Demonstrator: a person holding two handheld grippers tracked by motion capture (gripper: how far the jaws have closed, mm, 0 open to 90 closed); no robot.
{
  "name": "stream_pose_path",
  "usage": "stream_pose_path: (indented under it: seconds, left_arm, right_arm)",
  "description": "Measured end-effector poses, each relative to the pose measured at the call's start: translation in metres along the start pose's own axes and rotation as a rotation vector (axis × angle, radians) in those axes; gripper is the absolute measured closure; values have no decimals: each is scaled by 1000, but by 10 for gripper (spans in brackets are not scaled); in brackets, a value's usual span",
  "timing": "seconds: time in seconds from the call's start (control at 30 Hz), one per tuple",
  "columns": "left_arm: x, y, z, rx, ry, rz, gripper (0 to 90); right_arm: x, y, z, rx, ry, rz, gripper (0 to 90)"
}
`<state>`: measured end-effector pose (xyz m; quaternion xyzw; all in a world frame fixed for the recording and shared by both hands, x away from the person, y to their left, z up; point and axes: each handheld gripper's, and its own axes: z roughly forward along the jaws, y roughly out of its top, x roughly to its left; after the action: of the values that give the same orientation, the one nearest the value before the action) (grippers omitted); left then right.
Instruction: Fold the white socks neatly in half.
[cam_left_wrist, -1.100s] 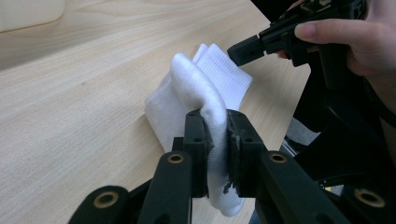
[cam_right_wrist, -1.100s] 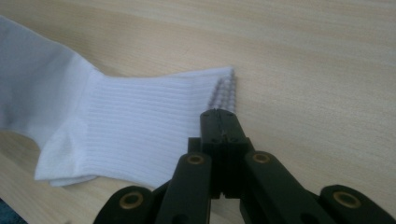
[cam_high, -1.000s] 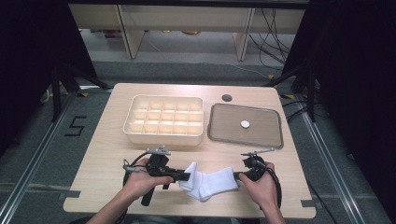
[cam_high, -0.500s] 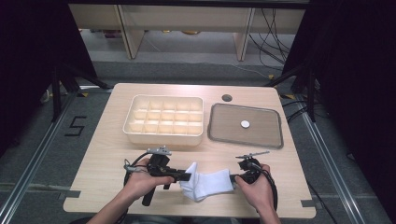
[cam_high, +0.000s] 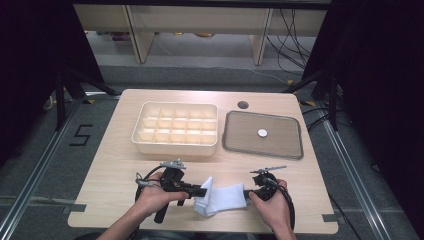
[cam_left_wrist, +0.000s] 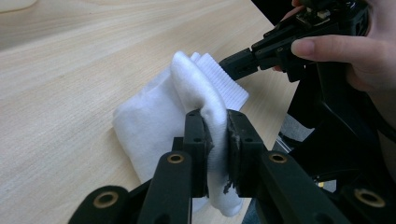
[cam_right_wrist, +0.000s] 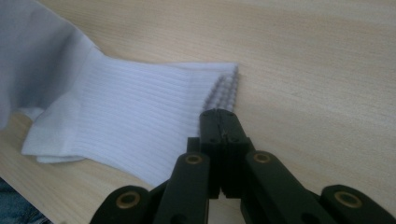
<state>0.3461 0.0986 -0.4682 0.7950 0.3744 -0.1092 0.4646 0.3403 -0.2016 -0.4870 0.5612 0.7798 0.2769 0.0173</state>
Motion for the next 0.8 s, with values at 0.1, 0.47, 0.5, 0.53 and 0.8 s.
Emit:
stream_pose_path:
  seconds: [0.1, 0.47, 0.5, 0.53, 0.8]
  left_arm:
    - [0, -1, 3, -14, -9, -3, 793]
    - [0, 0, 4, 4, -14, -7, 795]
    - [0, 0, 4, 5, -15, -6, 795]
    - [0, 0, 4, 6, -16, -1, 795]
    - [-1, 1, 7, 6, -20, 0, 795]
  right_arm:
    - [2, -1, -1, 7, -11, 6, 900]
    - [6, -1, -1, 7, -2, 15, 900]
    - [6, -2, -1, 7, 2, 14, 900]
    - [6, -2, -1, 7, 9, 9, 900]
    - [9, -2, 0, 17, 0, 23, 899]
